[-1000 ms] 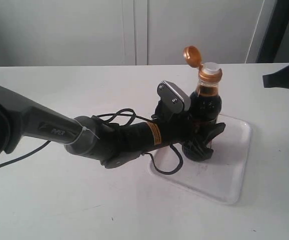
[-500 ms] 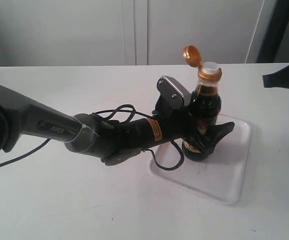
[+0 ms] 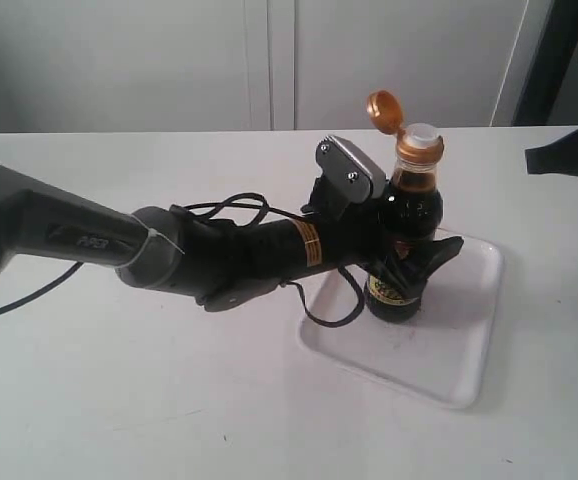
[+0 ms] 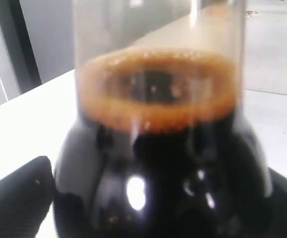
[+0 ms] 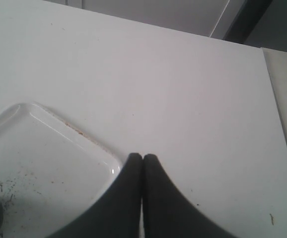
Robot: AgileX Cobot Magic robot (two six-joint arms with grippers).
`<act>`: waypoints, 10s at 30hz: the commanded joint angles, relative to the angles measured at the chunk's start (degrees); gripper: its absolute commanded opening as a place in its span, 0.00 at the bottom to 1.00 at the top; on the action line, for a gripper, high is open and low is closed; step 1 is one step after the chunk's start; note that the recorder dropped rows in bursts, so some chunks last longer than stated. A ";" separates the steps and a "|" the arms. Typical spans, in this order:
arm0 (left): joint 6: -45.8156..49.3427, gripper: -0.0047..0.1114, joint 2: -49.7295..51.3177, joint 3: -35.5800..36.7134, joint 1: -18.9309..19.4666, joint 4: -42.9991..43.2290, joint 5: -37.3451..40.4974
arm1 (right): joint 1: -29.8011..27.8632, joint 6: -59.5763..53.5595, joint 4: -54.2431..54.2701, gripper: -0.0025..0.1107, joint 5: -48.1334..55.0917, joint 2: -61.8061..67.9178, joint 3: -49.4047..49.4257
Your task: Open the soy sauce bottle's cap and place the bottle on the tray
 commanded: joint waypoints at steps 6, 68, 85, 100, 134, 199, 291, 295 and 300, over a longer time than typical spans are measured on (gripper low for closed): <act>-3.92 0.94 -6.20 -0.06 0.17 4.24 3.55 | -0.49 0.21 0.47 0.02 -0.96 0.11 0.30; 14.88 0.04 -51.01 -0.06 19.74 -12.13 88.11 | 9.32 -5.33 0.00 0.02 18.47 -5.98 -10.45; 34.45 0.04 -52.83 0.05 40.40 -32.13 117.62 | 9.22 -2.30 -6.26 0.02 39.22 -6.84 -11.93; 34.21 0.04 -74.16 17.79 40.40 -36.50 102.98 | 9.22 1.67 -4.54 0.02 27.00 -25.18 -0.26; 33.96 0.04 -110.44 51.96 40.40 -46.75 66.34 | 9.32 4.80 3.42 0.02 3.40 -70.36 27.04; 24.54 0.04 -124.32 75.71 47.01 -36.66 65.58 | 9.32 3.20 5.53 0.02 -6.10 -74.50 44.85; 25.18 0.04 -124.32 76.63 47.01 -36.80 67.89 | 9.32 8.97 -1.53 0.02 7.31 -74.97 48.77; 25.18 0.04 -124.32 76.63 47.01 -36.80 67.89 | 9.32 8.97 -1.53 0.02 7.31 -74.97 48.77; 25.18 0.04 -124.32 76.63 47.01 -36.80 67.89 | 9.32 8.97 -1.53 0.02 7.31 -74.97 48.77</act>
